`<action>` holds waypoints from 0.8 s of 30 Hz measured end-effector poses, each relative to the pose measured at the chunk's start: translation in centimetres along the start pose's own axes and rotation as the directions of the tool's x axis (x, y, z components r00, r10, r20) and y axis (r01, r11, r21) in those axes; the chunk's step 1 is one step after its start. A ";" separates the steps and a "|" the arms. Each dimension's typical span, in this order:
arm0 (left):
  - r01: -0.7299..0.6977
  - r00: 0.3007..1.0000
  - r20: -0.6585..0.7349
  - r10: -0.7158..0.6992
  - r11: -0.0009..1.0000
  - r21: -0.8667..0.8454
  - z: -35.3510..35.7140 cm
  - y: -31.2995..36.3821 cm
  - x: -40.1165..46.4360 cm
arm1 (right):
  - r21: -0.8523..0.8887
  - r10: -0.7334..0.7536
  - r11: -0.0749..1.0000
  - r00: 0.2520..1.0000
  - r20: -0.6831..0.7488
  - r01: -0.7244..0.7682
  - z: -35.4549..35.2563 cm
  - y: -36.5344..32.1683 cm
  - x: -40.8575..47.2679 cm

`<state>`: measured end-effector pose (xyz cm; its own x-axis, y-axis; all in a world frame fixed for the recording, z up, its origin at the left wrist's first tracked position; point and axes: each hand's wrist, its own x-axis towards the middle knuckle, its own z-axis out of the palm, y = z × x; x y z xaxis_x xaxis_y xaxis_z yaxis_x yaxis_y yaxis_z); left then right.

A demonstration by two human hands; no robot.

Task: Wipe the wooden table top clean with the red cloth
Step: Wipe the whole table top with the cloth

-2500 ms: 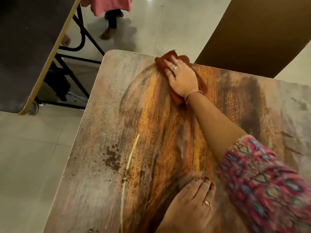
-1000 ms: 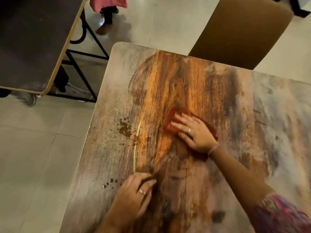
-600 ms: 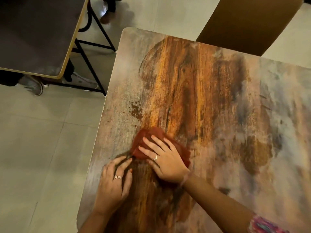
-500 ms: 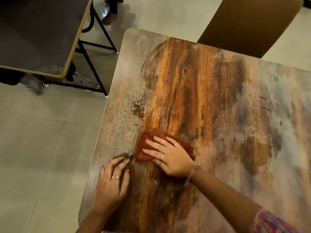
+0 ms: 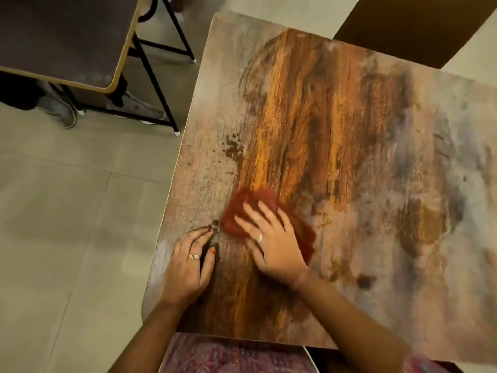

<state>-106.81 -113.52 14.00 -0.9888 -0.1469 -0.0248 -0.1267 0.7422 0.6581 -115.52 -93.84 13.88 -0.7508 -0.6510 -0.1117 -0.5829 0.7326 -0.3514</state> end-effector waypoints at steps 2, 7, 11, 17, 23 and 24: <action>-0.002 1.000 -0.010 0.002 1.000 -0.001 0.1 0.0 0.0 | -0.042 -0.245 0.967 0.962 0.122 0.252 0.6 0.8 -6.1; -0.001 1.000 -0.003 0.001 1.000 0.028 0.0 0.2 0.0 | -0.085 -0.227 0.967 0.965 0.131 0.239 -3.6 9.0 -1.9; -0.010 1.000 -0.010 0.010 0.999 0.047 0.2 0.6 -0.1 | 0.080 0.446 0.895 0.874 -0.195 -0.439 -4.6 9.2 4.9; -0.042 0.998 -0.038 0.041 0.998 -0.046 0.1 0.3 -0.6 | -0.026 0.108 0.993 0.987 -0.117 -0.112 2.6 -4.3 -3.1; -0.036 0.997 -0.074 0.026 0.988 -0.148 -0.1 0.1 -0.8 | -0.118 -0.292 0.944 0.948 0.126 0.307 -0.4 4.0 -11.2; -0.042 0.996 -0.078 0.030 0.989 -0.145 -0.1 0.1 -0.9 | -0.103 -0.171 0.978 0.982 0.084 0.179 -1.5 5.7 -10.7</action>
<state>-105.96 -113.38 14.17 -0.9830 -0.1751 0.0543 -0.0728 0.6450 0.7607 -111.26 -82.36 14.45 -0.6112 -0.7812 -0.1275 -0.7370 0.6204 -0.2682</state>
